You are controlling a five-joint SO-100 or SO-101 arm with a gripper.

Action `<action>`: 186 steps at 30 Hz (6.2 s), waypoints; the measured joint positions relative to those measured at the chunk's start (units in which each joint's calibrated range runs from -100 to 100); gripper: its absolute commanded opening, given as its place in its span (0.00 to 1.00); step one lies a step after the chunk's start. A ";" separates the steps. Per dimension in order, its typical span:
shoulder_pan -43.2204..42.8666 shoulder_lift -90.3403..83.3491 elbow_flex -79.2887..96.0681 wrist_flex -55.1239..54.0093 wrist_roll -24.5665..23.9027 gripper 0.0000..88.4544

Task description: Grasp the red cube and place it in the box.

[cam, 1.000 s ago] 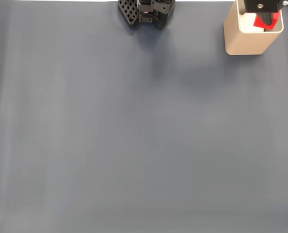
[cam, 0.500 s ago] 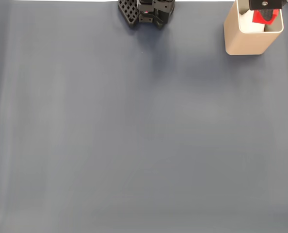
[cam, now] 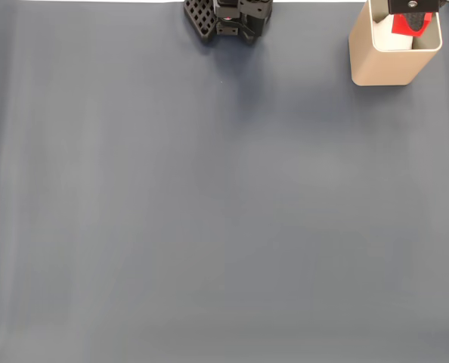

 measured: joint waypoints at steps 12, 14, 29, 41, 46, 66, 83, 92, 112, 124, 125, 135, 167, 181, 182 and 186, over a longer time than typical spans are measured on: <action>-0.30 -0.09 1.09 -1.46 -0.88 0.01; -0.38 -0.09 1.82 -1.95 -0.88 0.01; -1.35 -0.53 2.19 -5.36 -2.00 0.36; -1.35 -0.53 2.19 -7.23 -2.30 0.43; -1.35 -0.62 3.28 -7.23 -2.39 0.44; -1.35 -1.60 3.28 -6.74 -2.69 0.43; -1.20 -1.60 3.28 -6.74 -2.69 0.13; 3.53 -2.23 3.28 -7.64 -2.39 0.00; 25.70 -5.80 6.74 -12.92 -2.00 0.00; 40.36 -8.02 10.66 -16.41 -2.98 0.00; 41.41 -8.11 11.20 -16.65 -2.98 0.00; 50.21 -12.30 20.40 -21.20 -2.98 0.00; 61.63 -44.23 63.66 -26.97 -2.49 0.00; 61.86 -54.48 74.23 -26.97 -1.81 0.00; 62.08 -54.93 74.32 -26.97 -1.81 0.00; 62.53 -56.09 75.50 -25.26 -2.39 0.00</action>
